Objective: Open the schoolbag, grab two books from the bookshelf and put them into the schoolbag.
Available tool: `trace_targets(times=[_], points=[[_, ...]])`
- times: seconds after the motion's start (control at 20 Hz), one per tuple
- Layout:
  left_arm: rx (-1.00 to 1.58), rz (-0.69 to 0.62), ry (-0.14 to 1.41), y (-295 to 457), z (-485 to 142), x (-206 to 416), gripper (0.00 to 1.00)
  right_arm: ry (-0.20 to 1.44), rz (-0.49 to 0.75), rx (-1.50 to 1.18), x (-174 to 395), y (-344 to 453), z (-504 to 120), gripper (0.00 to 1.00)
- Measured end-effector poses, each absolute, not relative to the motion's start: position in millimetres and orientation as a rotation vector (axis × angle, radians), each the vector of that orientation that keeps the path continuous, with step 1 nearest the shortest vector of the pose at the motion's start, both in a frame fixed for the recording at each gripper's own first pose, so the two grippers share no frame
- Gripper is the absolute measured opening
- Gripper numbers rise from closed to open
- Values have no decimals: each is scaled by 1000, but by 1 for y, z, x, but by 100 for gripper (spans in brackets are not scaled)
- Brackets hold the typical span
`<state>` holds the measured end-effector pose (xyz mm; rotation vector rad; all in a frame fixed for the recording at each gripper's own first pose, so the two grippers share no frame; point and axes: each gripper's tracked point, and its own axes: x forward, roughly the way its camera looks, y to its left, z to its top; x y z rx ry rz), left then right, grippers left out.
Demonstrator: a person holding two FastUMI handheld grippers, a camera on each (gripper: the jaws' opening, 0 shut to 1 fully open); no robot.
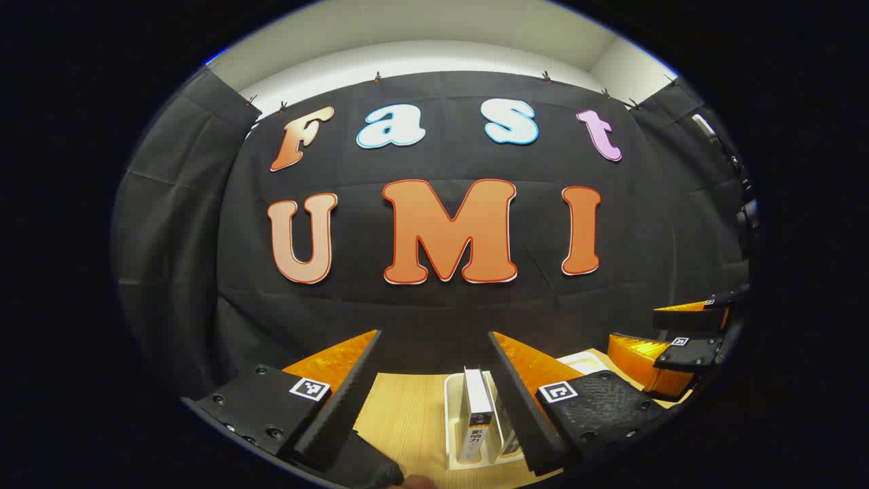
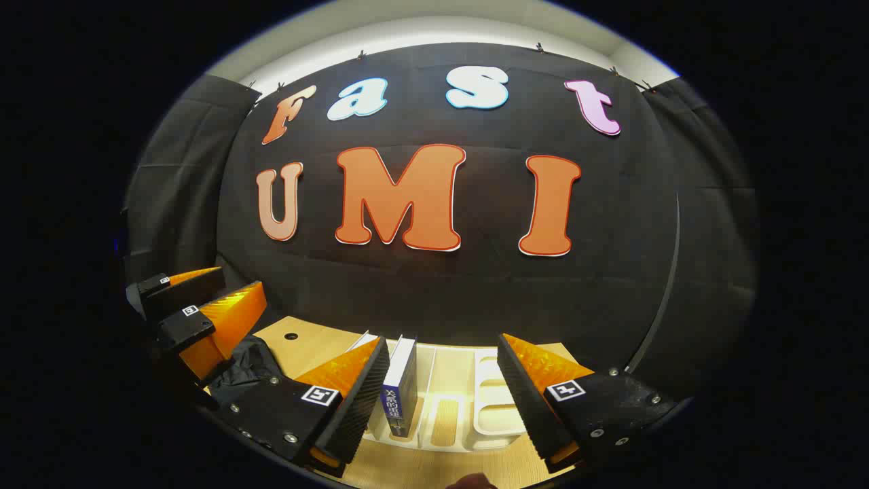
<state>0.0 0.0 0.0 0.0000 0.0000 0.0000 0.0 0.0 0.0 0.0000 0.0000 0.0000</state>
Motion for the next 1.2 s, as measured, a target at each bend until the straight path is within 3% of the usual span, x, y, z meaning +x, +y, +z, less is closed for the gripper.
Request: trace_targets(times=[0.9, 1.2], points=[[69, 21, -1, 2, -2, -13, 96, 28, 47, -9, 0, 10, -9, 95], [164, 32, 47, 11, -32, -19, 96, 44, 22, -15, 2, -3, -17, 95]])
